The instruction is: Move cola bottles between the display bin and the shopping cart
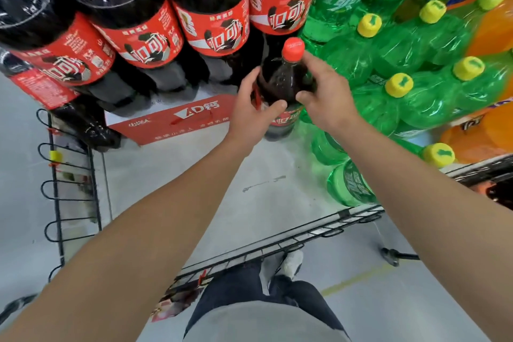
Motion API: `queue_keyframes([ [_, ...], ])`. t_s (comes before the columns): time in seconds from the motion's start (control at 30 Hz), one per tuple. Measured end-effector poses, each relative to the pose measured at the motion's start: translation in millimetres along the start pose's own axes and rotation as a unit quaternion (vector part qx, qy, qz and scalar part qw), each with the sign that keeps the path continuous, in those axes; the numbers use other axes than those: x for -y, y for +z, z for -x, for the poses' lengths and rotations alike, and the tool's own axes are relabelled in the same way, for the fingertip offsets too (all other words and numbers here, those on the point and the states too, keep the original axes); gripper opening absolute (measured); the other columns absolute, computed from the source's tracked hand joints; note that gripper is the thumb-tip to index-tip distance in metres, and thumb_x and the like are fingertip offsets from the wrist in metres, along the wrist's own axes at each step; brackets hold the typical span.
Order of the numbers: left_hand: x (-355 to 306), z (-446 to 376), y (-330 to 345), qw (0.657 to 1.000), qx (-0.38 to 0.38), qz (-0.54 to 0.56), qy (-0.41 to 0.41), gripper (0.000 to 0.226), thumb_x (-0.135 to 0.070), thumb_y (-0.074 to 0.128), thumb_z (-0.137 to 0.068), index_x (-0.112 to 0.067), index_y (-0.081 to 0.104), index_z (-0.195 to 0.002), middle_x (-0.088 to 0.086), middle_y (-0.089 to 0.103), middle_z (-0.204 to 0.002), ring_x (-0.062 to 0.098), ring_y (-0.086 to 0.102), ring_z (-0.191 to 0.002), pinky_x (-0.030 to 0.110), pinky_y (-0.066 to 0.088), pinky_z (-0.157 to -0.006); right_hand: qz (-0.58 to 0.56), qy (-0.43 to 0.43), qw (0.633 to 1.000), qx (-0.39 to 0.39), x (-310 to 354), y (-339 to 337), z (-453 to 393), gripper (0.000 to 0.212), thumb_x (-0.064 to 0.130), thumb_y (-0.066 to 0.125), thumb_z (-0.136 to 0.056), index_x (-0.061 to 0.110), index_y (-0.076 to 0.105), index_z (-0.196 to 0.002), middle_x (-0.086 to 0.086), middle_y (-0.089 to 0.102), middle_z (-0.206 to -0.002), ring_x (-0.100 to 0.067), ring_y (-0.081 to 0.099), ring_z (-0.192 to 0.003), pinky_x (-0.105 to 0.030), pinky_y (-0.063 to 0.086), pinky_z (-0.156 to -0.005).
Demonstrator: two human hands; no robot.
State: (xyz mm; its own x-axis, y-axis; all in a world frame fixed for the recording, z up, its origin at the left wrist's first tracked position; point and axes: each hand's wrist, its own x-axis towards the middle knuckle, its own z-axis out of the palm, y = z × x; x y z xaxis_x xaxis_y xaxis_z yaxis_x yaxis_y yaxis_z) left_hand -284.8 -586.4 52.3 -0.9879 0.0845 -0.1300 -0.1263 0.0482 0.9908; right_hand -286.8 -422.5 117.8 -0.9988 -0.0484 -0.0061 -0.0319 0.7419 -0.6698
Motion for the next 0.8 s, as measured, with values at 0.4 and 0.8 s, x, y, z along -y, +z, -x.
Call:
queue_keyframes([
  [0.4,-37.0,23.4,-28.0,0.962,-0.017,-0.271,0.002,0.058,-0.039,0.067,-0.078,-0.02,0.061,-0.133,-0.004,0.069,-0.123,0.011,0.065,-0.113,0.039,0.051,-0.101,0.069,0.014,0.997,-0.032,16.9,2.9,37.0,0.063,0.01,0.07,-0.086,0.004,0.049,-0.146,-0.018,0.051,-0.142,-0.036,0.051,-0.129,-0.038,0.038,-0.108],
  [0.8,-61.8,178.2,-25.3,0.836,-0.037,-0.544,0.062,0.06,-0.032,0.063,-0.094,-0.015,0.044,-0.149,0.006,0.048,-0.151,0.029,0.043,-0.138,0.04,0.034,-0.113,0.262,-0.168,0.945,0.097,13.8,-24.6,157.6,0.067,0.035,0.068,-0.091,0.004,0.047,-0.146,-0.016,0.051,-0.143,-0.036,0.04,-0.138,-0.04,0.023,-0.124],
])
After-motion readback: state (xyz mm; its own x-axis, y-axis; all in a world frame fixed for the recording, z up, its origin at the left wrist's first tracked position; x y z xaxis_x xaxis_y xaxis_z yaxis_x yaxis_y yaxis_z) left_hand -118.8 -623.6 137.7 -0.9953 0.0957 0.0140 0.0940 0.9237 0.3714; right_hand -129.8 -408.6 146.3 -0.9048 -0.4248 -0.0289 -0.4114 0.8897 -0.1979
